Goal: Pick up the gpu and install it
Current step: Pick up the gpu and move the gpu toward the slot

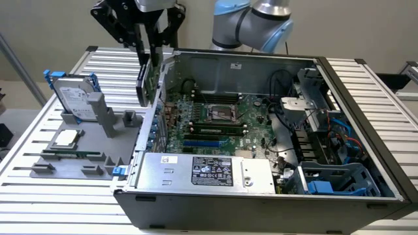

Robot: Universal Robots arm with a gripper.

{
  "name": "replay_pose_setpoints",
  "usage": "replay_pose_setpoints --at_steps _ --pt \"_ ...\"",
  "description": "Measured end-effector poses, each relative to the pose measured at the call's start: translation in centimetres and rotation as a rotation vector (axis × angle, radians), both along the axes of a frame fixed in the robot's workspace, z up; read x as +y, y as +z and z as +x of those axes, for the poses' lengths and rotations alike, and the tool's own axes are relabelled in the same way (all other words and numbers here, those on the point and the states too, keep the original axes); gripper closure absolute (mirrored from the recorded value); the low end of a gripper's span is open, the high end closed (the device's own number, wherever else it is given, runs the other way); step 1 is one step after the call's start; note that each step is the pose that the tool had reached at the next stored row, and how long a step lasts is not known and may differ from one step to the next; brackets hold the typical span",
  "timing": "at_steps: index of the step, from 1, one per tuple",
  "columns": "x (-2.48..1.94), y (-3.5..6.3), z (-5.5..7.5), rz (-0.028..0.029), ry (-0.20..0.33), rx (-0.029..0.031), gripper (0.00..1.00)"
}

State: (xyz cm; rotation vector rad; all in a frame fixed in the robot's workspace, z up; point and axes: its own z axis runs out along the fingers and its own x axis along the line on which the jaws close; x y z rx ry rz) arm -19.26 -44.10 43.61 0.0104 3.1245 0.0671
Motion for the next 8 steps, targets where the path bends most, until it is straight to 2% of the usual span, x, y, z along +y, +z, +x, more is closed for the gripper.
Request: replay_pose_setpoints --at_steps 4,8 --pt "0.0 -0.02 1.8 0.0 0.0 -0.0001 1.0" --pt "0.0 -0.32 3.7 -0.0026 0.0 0.0 1.0"
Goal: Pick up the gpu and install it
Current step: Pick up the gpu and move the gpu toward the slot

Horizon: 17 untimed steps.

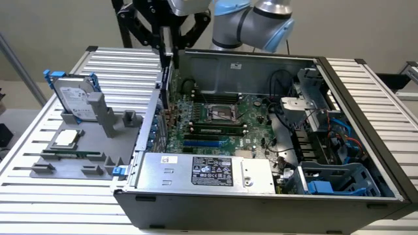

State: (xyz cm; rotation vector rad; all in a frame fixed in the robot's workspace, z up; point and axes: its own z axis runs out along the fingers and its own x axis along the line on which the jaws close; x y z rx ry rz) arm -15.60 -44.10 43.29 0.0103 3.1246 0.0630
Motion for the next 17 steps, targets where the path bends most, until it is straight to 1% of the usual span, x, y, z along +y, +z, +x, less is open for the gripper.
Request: replay_pose_setpoints --at_steps 5,10,13,17 --pt "0.0 -0.72 2.2 -0.0056 0.0 0.0 1.0" --pt "0.09 -1.61 4.5 -0.0134 0.001 0.0 1.0" --pt "0.28 -2.16 5.6 -0.0149 0.002 0.0 1.0" --pt "0.51 -2.88 6.9 -0.0157 0.003 0.0 1.0"
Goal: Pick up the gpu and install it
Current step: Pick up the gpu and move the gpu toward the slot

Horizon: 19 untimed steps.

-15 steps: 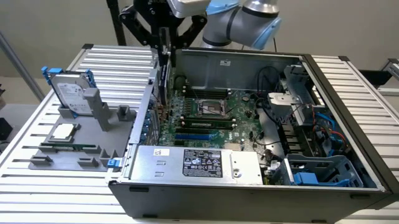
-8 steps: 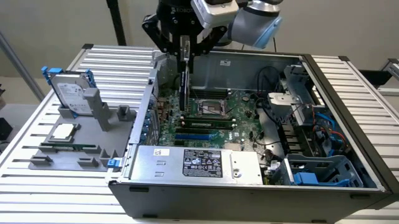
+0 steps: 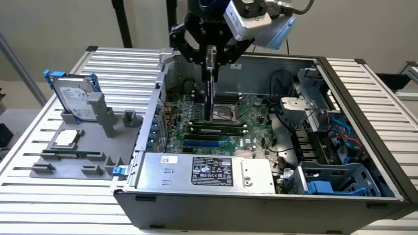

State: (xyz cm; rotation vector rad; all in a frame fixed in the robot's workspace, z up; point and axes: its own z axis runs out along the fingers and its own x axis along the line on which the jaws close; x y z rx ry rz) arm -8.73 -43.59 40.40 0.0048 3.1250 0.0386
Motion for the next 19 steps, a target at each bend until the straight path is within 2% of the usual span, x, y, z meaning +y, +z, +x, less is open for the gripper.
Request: replay_pose_setpoints --at_steps 3,7,19 --pt "0.1 -0.55 0.8 -0.0003 0.001 0.0 1.0" --pt "0.13 -1.2 1.1 -0.0015 0.001 -0.0001 1.0" --pt "0.13 -1.21 1.1 -0.0021 0.001 0.0058 1.0"
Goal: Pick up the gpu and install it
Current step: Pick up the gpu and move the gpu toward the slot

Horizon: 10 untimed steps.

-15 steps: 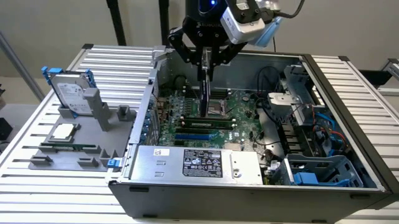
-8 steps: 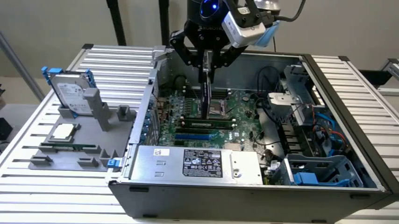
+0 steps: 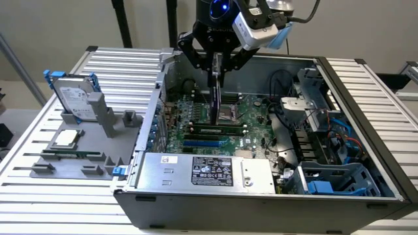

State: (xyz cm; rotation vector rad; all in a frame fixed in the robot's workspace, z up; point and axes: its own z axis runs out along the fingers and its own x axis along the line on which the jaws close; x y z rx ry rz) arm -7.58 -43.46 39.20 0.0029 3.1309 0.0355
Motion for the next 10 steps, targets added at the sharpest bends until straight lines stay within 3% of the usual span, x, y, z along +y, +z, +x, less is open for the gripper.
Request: replay_pose_setpoints --at_steps 10 --pt "0.0 0.0 0.0 0.0 0.0 0.0055 1.0"
